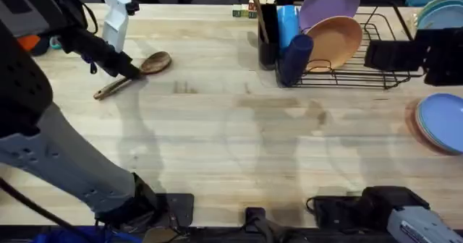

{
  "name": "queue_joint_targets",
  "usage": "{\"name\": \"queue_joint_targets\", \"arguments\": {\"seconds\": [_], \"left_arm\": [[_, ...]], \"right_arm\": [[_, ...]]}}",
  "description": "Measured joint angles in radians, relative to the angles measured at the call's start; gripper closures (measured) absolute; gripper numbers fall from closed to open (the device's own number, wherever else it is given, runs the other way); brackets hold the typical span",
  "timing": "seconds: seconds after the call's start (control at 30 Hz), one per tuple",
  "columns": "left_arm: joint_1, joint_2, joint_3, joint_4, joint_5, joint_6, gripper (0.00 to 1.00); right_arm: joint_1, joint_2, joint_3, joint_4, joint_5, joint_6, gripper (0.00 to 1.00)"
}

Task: Pick up the spoon on the table one by one and put them onto the rack

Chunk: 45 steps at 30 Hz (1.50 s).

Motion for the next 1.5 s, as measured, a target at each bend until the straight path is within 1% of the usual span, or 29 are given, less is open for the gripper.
{"name": "queue_joint_targets", "arguments": {"seconds": [0.23,0.33,0.43,0.47,0.5,0.53,0.63,0.67,0.73,0.83,0.9,1.07,1.1,1.2,1.3,1.37,1.43,1.47,1.5], "left_arm": [[0.0,-0.09,-0.009,-0.021,0.021,0.0,0.944],[-0.001,-0.141,-0.009,-0.027,0.045,0.0,0.948],[-0.012,-0.19,-0.009,-0.031,0.071,0.0,0.951],[-0.036,-0.23,-0.009,-0.031,0.095,0.0,0.953],[-0.049,-0.244,-0.009,-0.031,0.101,0.0,0.954],[-0.095,-0.291,-0.009,-0.032,0.122,0.0,0.957],[-0.151,-0.344,-0.009,-0.032,0.134,0.0,0.959],[-0.2,-0.393,-0.009,-0.028,0.164,0.0,0.96],[-0.233,-0.426,-0.009,-0.021,0.203,0.0,0.96],[-0.273,-0.458,-0.009,-0.014,0.273,0.0,0.96],[-0.296,-0.466,-0.009,-0.013,0.334,0.0,0.959],[-0.334,-0.464,-0.009,-0.002,0.479,0.0,0.959],[-0.353,-0.464,-0.009,0.033,0.563,0.0,0.959],[-0.379,-0.464,-0.009,0.066,0.623,0.0,0.959],[-0.415,-0.464,-0.009,0.104,0.652,-0.003,0.959],[-0.446,-0.464,-0.009,0.153,0.665,-0.023,0.959],[-0.474,-0.464,-0.009,0.205,0.671,-0.061,0.959],[-0.517,-0.464,-0.009,0.288,0.66,-0.149,0.958],[-0.53,-0.464,-0.009,0.315,0.652,-0.18,0.958]], "right_arm": [[0.0,0.0,0.0,0.019,0.0,0.0,0.01],[0.0,0.0,0.0,0.03,0.0,0.0,0.01],[0.0,0.0,0.0,0.039,0.0,0.0,0.01],[0.0,0.0,0.0,0.044,0.0,0.0,0.01],[0.0,0.0,0.0,0.046,0.0,0.0,0.01],[0.0,0.0,0.0,0.056,0.0,0.0,0.01],[0.0,0.0,0.0,0.063,0.0,0.0,0.01],[0.0,0.0,0.0,0.063,0.0,0.0,0.01],[0.0,0.0,0.0,0.063,0.0,0.0,0.01],[0.0,0.0,0.0,0.063,0.0,0.0,0.01],[0.0,0.0,0.0,0.064,0.0,0.0,0.009],[0.0,0.0,0.0,0.064,0.0,0.0,0.01],[0.0,0.0,0.0,0.064,0.0,0.0,0.01],[0.0,0.0,0.0,0.064,0.0,0.0,0.01],[0.0,0.0,0.0,0.064,0.0,0.0,0.009],[0.0,0.0,0.0,0.064,0.0,0.0,0.01],[0.0,0.0,0.0,0.064,0.0,0.0,0.009],[0.0,0.0,0.0,0.064,0.0,0.0,0.01],[0.0,0.0,0.0,0.063,0.0,0.0,0.009]]}}
